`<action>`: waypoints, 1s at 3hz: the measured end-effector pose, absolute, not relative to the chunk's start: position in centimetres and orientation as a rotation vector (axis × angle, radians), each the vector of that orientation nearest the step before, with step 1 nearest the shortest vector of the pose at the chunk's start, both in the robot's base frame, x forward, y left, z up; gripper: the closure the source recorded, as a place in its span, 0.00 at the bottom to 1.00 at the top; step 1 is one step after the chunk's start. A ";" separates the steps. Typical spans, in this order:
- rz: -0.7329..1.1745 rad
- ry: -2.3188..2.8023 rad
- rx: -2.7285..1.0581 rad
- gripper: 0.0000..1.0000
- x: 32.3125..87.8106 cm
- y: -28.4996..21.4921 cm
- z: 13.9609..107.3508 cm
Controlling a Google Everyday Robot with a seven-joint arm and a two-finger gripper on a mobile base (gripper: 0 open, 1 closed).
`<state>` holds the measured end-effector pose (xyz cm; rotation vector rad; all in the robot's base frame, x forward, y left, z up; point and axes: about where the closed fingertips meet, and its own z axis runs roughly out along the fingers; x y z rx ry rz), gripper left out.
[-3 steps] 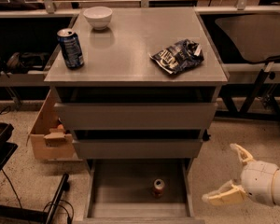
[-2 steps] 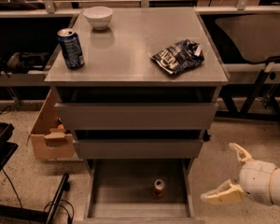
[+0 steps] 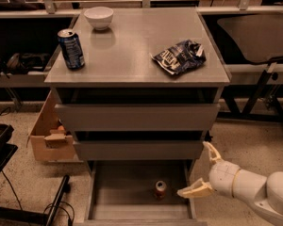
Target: Pick coke can from bottom drawer and place on counter
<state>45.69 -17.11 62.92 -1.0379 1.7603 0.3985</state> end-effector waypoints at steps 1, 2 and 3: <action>0.429 1.615 -1.133 0.00 49.2 -14.8 58.1; 0.547 1.550 -1.164 0.00 51.0 -13.1 51.8; 0.722 1.518 -1.149 0.00 51.6 -12.1 46.0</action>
Offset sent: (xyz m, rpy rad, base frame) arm 0.0696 0.0578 -0.2151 0.2124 -0.0359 0.3234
